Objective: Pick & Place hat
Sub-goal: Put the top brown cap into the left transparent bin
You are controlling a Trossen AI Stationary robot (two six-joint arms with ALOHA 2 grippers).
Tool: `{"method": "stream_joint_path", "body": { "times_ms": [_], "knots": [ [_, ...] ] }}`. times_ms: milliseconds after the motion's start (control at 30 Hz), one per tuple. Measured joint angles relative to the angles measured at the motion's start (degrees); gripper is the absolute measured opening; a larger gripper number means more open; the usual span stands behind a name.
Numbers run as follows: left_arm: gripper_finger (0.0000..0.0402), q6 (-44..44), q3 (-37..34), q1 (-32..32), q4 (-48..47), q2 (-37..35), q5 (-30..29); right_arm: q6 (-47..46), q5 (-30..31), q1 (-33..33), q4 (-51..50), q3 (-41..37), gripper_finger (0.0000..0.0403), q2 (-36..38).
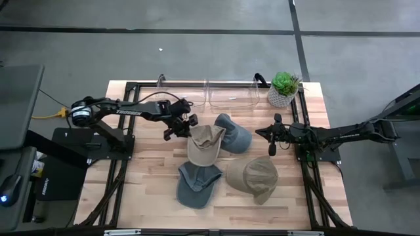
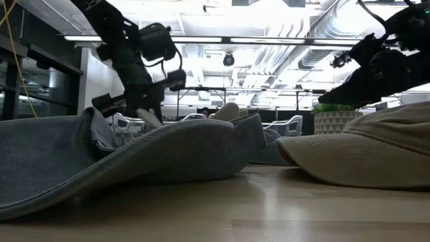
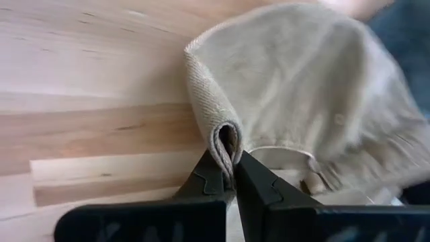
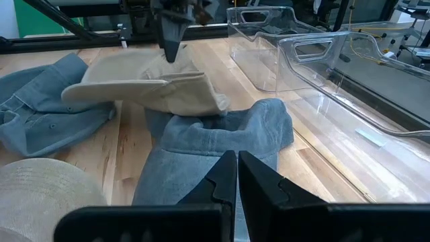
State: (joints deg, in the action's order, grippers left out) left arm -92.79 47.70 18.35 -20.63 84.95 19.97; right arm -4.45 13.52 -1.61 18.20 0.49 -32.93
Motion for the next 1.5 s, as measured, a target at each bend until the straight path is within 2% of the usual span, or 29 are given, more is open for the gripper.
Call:
{"method": "stream_joint_path", "body": {
  "times_ms": [533, 1233, 1500],
  "knots": [
    [0.0000, -0.33, 0.00, -0.01, -0.99, -11.75, -2.52, 0.00, 0.00, -0.02, 0.00, -0.01, 0.0012, 0.00],
    [0.0000, 6.47, 0.00, -0.02, -1.81, -24.97, -2.61, 0.00, 0.00, 0.00, 0.00, -0.02, 0.0012, 0.00],
    [0.0000, 14.59, 0.02, 0.00, -1.83, -30.00, -9.07, 0.00, 0.00, 0.01, -0.01, -0.02, 0.0012, 0.00]
  ]
}}
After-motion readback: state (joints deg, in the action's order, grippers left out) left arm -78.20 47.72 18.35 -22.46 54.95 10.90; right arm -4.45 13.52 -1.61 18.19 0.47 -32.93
